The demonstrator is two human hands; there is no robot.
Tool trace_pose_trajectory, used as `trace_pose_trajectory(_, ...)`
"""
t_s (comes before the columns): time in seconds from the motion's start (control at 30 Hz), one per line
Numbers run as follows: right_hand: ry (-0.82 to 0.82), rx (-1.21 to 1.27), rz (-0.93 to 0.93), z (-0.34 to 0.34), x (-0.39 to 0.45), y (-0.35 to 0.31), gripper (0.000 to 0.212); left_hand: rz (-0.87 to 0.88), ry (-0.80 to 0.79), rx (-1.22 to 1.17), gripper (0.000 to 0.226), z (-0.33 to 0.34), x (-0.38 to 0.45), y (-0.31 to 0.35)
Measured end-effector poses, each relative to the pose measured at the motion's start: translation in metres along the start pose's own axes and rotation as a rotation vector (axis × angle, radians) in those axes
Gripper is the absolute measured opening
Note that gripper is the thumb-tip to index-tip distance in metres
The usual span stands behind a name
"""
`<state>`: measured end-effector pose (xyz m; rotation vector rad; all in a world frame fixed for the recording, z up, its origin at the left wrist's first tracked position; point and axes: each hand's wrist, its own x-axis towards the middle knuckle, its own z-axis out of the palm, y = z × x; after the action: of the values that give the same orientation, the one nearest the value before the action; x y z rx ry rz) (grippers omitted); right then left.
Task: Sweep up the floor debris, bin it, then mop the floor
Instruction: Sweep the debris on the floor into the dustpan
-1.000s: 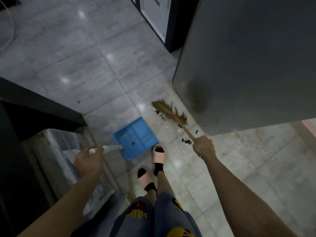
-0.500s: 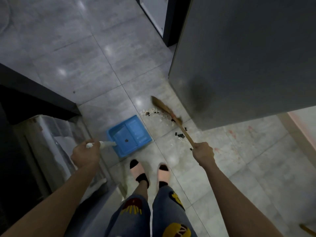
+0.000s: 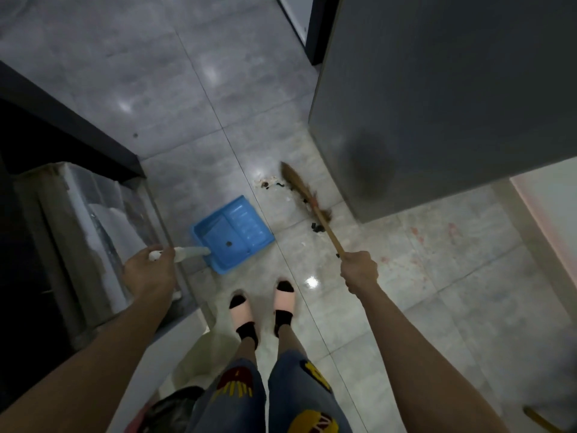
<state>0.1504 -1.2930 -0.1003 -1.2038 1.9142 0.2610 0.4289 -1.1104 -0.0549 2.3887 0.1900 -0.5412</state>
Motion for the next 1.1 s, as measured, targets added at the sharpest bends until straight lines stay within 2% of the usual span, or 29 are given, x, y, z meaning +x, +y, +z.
trace_pose_trajectory(0.1,-0.005,0.000,-0.051,-0.008,-0.011,0.016,0.042,-0.015,0.018,0.012,0.027,-0.002,-0.008,-0.006)
trace_pose_trajectory(0.23,0.118,-0.121,-0.067,-0.007,-0.024,0.038,0.040,0.021,-0.001,0.049,0.025,-0.007,-0.009,-0.016)
trace_pose_trajectory(0.4,0.091,0.071,0.094,0.018,-0.029,0.043,0.032,0.051,-0.036,0.117,0.023,-0.012,-0.007,-0.033)
trace_pose_trajectory(0.53,0.011,0.165,0.083,0.028,-0.038,0.050,0.027,0.041,-0.061,0.092,0.027,-0.017,-0.007,-0.046)
trace_pose_trajectory(0.63,0.003,0.148,0.014,0.020,-0.051,0.058,0.039,0.039,-0.091,0.064,0.028,-0.022,-0.007,-0.050)
trace_pose_trajectory(0.73,0.066,0.085,-0.026,0.011,-0.064,0.068,0.046,0.053,-0.124,0.079,0.029,-0.026,-0.006,-0.052)
trace_pose_trajectory(0.9,0.163,0.006,0.079,0.016,-0.074,0.090,0.035,0.070,-0.129,0.121,0.033,-0.030,-0.002,-0.054)
trace_pose_trajectory(1.1,0.053,0.233,0.266,0.050,-0.070,0.088,0.025,0.073,-0.137,0.138,0.032,-0.033,0.005,-0.062)
